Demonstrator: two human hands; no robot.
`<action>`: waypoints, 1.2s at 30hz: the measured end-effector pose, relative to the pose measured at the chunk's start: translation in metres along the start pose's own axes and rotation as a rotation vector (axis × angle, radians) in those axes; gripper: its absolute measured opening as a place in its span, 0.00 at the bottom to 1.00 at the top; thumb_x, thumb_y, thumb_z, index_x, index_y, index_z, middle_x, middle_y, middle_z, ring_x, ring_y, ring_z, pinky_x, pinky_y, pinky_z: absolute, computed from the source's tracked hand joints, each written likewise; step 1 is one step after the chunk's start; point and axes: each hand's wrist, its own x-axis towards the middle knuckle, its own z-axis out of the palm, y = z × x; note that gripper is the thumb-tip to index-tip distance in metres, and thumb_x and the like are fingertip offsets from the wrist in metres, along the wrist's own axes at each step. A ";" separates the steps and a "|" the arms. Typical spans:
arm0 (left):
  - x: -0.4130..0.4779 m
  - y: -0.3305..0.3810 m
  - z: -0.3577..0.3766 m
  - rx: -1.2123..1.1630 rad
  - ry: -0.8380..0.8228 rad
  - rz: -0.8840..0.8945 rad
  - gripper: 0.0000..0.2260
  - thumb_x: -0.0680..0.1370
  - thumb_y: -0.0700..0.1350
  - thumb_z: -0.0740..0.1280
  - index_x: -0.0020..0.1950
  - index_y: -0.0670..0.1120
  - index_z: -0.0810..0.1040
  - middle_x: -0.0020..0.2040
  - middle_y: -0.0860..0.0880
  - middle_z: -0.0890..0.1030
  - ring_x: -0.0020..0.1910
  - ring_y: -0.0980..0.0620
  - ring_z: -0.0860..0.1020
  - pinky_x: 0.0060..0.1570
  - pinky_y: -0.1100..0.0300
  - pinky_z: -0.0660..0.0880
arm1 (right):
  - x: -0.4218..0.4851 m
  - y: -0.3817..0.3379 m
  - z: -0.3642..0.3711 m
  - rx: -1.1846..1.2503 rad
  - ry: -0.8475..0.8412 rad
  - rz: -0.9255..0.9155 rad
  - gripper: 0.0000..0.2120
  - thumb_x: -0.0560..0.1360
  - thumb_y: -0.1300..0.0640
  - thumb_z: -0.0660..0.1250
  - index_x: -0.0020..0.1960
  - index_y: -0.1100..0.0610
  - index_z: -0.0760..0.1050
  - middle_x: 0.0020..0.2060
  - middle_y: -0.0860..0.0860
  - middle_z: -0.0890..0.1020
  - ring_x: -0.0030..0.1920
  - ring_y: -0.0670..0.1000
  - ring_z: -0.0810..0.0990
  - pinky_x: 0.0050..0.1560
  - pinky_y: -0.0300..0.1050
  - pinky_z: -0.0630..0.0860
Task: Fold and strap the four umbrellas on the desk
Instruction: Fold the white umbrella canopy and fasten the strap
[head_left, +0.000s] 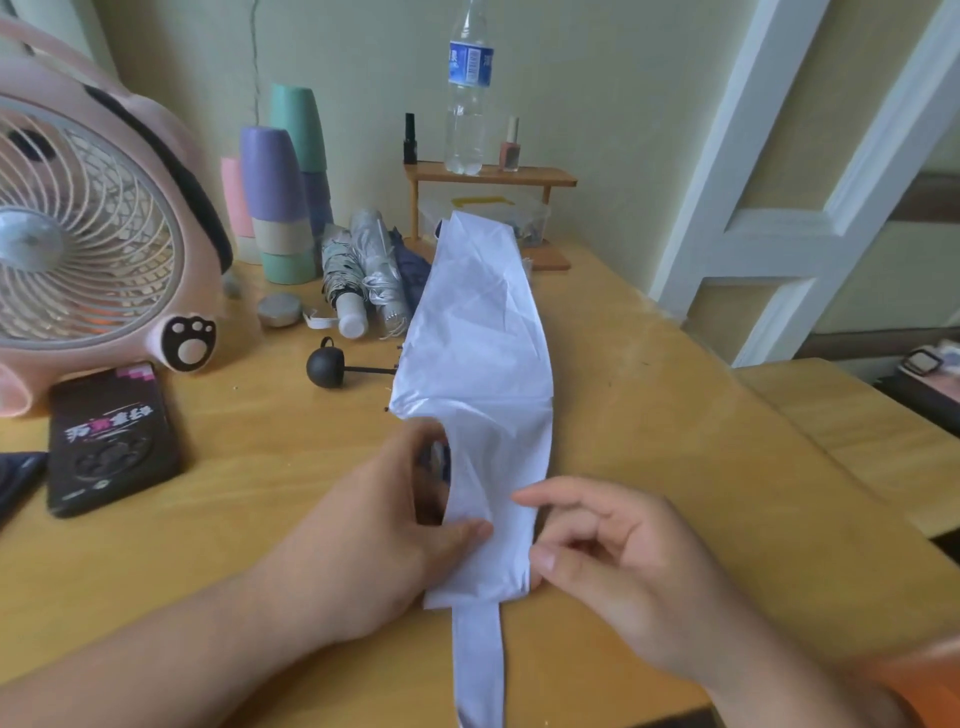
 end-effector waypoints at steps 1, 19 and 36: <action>0.000 -0.001 -0.001 -0.005 -0.050 -0.025 0.14 0.72 0.55 0.76 0.54 0.55 0.77 0.43 0.47 0.85 0.41 0.46 0.83 0.46 0.47 0.81 | -0.001 0.000 -0.001 0.002 0.002 -0.006 0.16 0.70 0.49 0.71 0.57 0.45 0.81 0.40 0.53 0.87 0.45 0.62 0.80 0.50 0.52 0.76; -0.002 -0.004 0.003 -0.656 -0.269 0.022 0.11 0.77 0.44 0.71 0.59 0.45 0.83 0.60 0.41 0.84 0.63 0.40 0.81 0.67 0.44 0.75 | 0.012 -0.003 0.006 0.093 0.083 -0.007 0.15 0.71 0.62 0.73 0.50 0.60 0.69 0.45 0.58 0.86 0.44 0.53 0.83 0.48 0.44 0.79; 0.003 -0.003 -0.013 0.371 0.294 0.104 0.16 0.70 0.67 0.68 0.43 0.57 0.70 0.41 0.60 0.76 0.38 0.59 0.74 0.36 0.60 0.73 | 0.005 -0.003 0.012 -0.103 0.062 0.064 0.26 0.70 0.57 0.79 0.57 0.35 0.71 0.48 0.45 0.87 0.53 0.44 0.83 0.58 0.44 0.77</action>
